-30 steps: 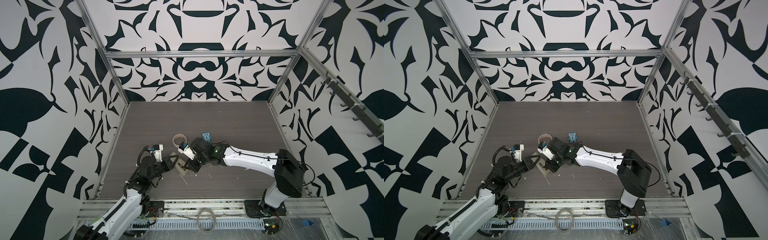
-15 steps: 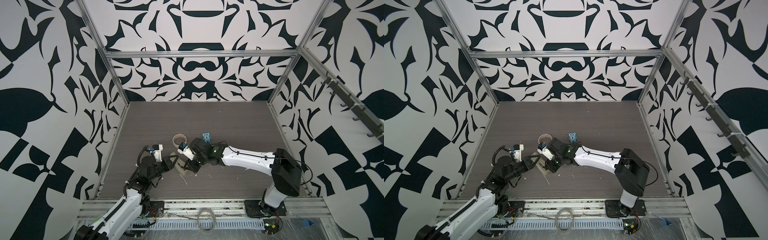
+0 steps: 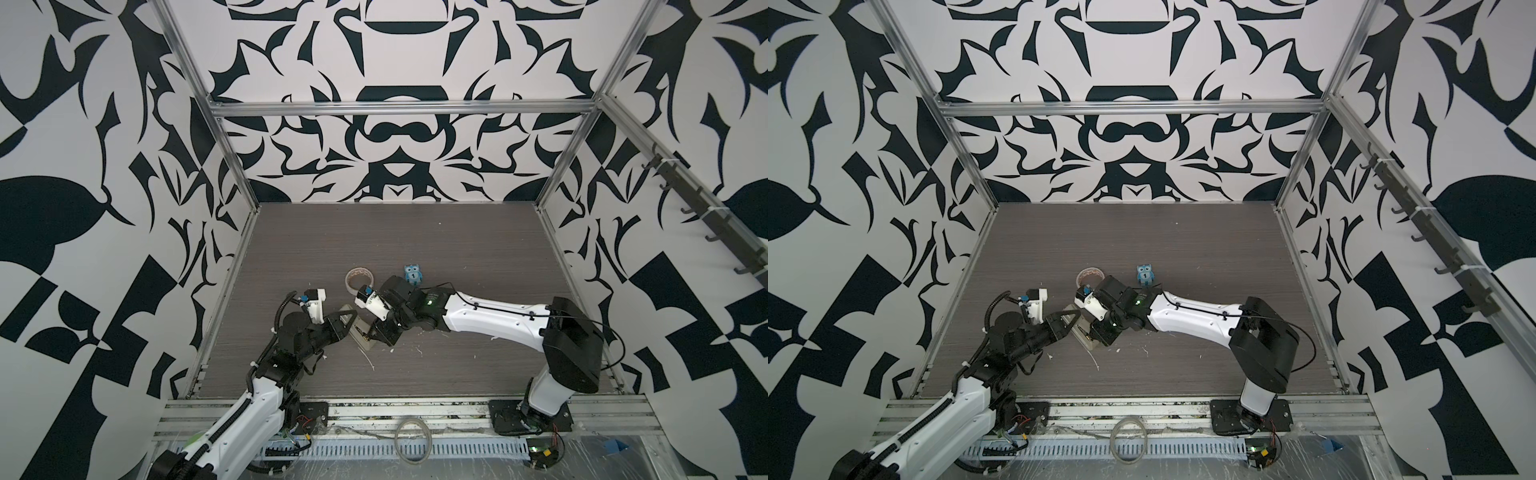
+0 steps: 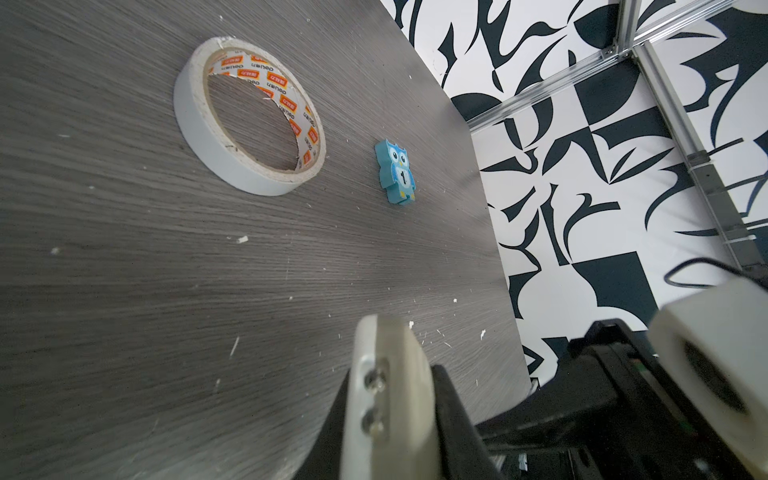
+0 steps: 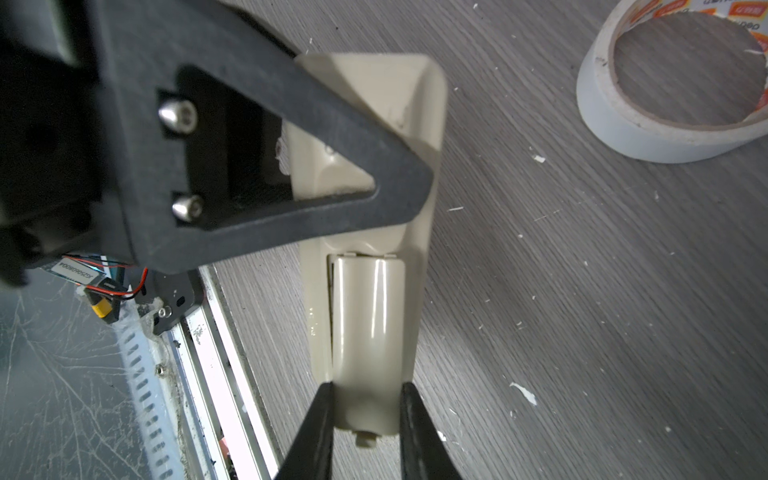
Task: Load the batteries into the remote control
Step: 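Slide the cover along the remote's battery opening with the right gripper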
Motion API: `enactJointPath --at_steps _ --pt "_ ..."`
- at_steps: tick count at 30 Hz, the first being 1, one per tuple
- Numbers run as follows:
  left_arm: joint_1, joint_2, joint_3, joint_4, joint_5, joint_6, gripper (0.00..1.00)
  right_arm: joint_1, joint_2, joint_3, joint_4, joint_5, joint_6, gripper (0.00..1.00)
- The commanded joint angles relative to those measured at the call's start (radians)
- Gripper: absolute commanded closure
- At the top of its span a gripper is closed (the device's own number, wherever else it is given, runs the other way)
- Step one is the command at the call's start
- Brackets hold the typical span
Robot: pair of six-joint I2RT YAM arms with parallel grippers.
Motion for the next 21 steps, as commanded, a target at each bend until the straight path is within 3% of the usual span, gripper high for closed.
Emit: enactJointPath --at_steps 1,21 --pt "0.004 -0.005 -0.010 0.033 -0.002 0.002 1.00 0.011 -0.004 0.027 0.018 -0.016 0.011 0.98" --pt "0.004 -0.011 -0.012 0.032 0.000 -0.002 1.00 0.013 0.008 0.023 0.026 -0.009 0.044 1.00"
